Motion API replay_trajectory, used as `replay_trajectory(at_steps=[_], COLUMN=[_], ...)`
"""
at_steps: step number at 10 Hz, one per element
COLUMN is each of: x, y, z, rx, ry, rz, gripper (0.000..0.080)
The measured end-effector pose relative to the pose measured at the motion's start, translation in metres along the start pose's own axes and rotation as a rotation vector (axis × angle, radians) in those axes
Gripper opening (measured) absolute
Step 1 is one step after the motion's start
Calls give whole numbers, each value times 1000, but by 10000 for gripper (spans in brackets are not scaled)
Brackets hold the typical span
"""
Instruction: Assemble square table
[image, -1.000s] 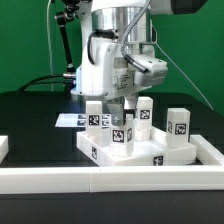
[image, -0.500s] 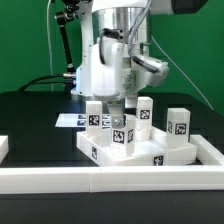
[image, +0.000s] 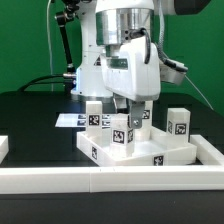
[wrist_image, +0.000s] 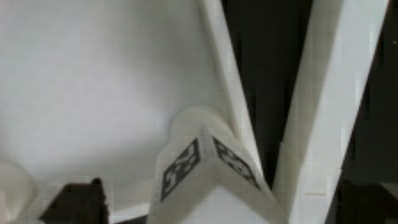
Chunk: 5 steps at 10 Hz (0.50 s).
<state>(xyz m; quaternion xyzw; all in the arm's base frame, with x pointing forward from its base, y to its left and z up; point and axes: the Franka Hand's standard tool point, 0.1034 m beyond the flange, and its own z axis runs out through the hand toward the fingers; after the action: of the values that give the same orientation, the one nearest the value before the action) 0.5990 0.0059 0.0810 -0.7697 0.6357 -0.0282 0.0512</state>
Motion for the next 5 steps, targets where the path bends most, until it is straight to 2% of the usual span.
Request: replay_trajectory(at_steps=[5], x=[4], y=[1], z=[1], rx=[-3], ry=[2], rz=[-476], gripper=[649])
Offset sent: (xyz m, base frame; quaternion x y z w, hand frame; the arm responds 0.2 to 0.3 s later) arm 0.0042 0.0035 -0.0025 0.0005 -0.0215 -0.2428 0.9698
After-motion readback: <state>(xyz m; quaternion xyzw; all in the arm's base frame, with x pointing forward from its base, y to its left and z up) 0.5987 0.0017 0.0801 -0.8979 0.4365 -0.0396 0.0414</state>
